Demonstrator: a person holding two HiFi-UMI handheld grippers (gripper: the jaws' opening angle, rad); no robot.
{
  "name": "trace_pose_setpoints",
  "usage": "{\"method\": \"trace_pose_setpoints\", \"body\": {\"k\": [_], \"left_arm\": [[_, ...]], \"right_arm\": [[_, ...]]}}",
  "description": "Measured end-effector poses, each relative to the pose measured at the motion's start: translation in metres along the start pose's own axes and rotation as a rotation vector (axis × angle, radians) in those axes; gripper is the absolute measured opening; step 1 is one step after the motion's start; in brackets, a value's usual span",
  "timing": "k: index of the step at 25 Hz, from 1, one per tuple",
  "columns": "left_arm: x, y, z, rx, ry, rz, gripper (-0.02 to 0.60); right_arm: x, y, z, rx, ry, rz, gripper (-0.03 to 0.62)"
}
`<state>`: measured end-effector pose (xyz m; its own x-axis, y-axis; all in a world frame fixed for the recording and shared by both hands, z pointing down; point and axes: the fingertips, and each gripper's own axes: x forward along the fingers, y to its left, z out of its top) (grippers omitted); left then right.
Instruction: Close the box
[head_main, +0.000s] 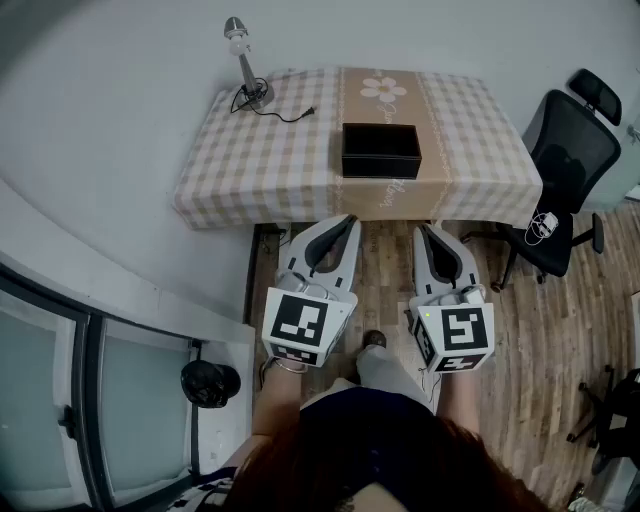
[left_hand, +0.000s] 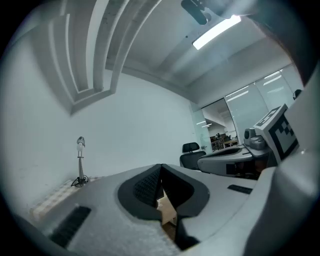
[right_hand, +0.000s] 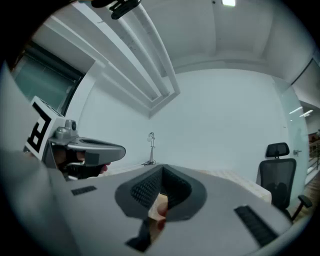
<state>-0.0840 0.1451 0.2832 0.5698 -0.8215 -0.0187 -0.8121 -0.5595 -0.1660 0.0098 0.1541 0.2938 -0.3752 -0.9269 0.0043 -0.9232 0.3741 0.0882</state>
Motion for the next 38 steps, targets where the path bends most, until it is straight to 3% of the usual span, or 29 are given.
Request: {"method": "trace_pose_setpoints", "body": {"k": [17,24,26,38], "left_arm": [[0.064,0.018,-0.011,-0.002,0.018,-0.044,0.028],[0.096,0.019,-0.01,-0.056,0.017,-0.042,0.028],[0.106,0.019,-0.014,-0.038,0.022,-0.049,0.028],[0.14,0.015,-0.018,-0.052,0.044,-0.006,0.028]], "right_arm": [[0.061,-0.039,-0.009,0.06,-0.002,0.011,0.017],[0.077,-0.054,-0.005,0.057,-0.034,0.084,0.017],[0.081,-0.061,-0.006,0.043,-0.025,0.089,0.017],[0.104,-0.095,-0.014,0.017,-0.037,0.116,0.017]]}}
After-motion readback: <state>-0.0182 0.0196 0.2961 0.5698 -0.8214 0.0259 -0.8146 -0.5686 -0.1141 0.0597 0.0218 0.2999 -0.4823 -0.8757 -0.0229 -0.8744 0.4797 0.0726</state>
